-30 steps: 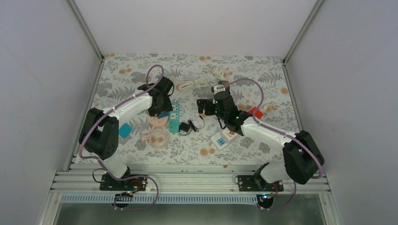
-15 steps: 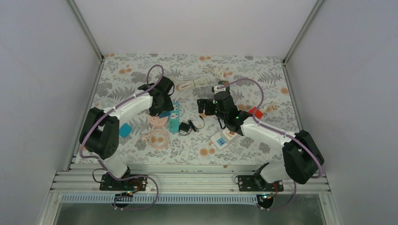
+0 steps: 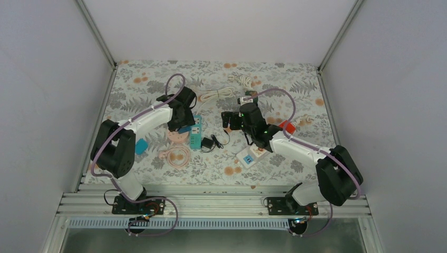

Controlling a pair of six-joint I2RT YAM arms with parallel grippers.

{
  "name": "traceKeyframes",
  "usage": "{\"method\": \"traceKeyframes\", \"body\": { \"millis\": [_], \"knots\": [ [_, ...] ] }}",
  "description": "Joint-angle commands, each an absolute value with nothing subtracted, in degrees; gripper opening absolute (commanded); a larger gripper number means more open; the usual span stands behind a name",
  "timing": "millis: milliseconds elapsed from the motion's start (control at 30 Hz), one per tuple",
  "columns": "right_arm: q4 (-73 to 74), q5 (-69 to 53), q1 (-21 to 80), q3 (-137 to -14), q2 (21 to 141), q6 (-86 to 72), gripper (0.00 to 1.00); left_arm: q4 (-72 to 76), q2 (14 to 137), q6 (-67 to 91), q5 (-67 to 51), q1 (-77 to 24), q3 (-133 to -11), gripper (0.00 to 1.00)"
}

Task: Insert the plug

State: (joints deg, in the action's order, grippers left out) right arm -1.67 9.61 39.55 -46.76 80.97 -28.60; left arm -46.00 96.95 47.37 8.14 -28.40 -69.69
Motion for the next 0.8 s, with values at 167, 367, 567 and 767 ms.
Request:
{"method": "traceKeyframes", "body": {
  "millis": [167,367,567,767],
  "knots": [
    [-2.5,11.2,39.0,-46.4,81.8,-29.4,1.0,-47.2,98.6,49.1,10.5,-29.9,-69.5,0.54],
    [-2.4,11.2,39.1,-46.4,82.0,-29.7,1.0,-45.7,100.1,47.4,11.8,-30.8,-68.6,0.54],
    [-2.3,11.7,39.0,-46.3,81.9,-29.8,1.0,-42.1,101.5,38.2,8.5,-30.7,-69.3,0.54],
    [-2.5,11.6,39.0,-46.3,82.0,-29.9,1.0,-40.5,102.2,29.8,8.9,-30.5,-70.5,0.53]
  ]
}}
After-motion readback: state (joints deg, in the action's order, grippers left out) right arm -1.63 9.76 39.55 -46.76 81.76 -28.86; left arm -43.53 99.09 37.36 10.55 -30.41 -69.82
